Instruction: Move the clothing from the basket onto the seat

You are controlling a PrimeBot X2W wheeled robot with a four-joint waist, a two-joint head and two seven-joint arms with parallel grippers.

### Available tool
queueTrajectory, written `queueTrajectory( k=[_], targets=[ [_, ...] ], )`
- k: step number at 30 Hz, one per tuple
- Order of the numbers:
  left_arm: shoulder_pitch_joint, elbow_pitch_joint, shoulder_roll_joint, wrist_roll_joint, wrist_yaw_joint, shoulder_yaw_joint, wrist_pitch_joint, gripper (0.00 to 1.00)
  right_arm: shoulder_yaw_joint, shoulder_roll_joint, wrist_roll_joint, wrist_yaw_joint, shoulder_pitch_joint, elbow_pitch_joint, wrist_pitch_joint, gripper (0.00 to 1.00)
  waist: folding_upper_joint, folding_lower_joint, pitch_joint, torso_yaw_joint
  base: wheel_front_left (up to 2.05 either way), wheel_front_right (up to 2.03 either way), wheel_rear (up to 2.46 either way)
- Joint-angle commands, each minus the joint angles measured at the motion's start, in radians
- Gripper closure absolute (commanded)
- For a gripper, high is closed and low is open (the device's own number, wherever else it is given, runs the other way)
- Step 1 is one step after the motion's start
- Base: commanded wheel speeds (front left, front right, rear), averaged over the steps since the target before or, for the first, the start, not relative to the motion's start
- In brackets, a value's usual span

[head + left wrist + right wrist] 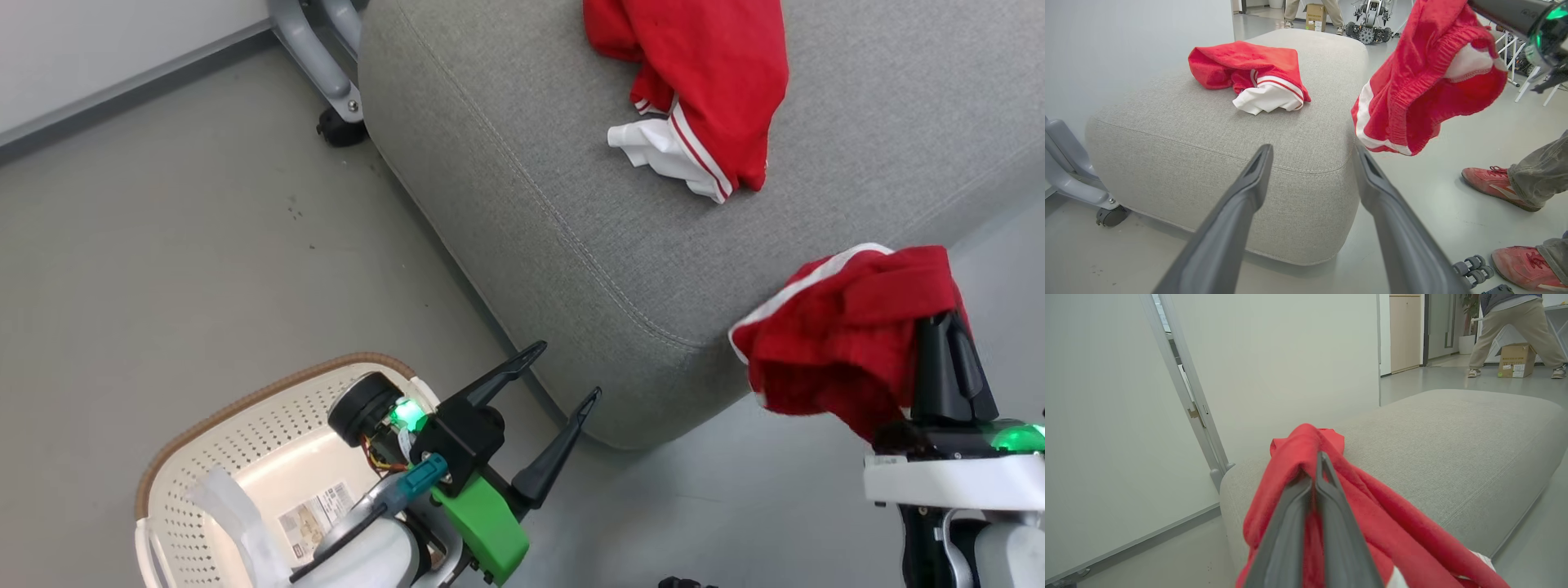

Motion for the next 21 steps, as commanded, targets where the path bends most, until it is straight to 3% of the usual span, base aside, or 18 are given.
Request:
queueTrajectory(
  k=[1,11,15,21],
  targets=[
    [-0.018,-0.010,0.016,0.007,-0.001,0.001,0.006,0.00,-0.004,0.000,-0.003,0.000,-0.039,-0.014,-0.003,1.00,0.0000,0.0000,0.057,-0.015,0.00,0.00,0.00],
    [-0.056,-0.089,0.085,0.045,0.032,0.021,0.069,0.00,-0.070,-0.005,-0.062,0.000,-0.410,0.017,-0.003,1.00,0.0000,0.0000,0.271,0.005,0.00,0.00,0.00],
    [-0.076,-0.125,0.103,0.058,0.037,0.026,0.083,0.00,-0.154,-0.089,-0.115,0.000,-0.599,0.032,-0.003,1.00,0.0000,0.0000,0.355,0.067,0.00,0.00,0.00],
    [-0.087,-0.163,0.100,0.060,0.057,0.043,0.068,0.00,-0.278,-0.275,-0.192,0.000,-0.841,0.131,-0.003,1.00,0.0000,0.0000,0.452,0.176,0.00,0.00,0.00]
  ],
)
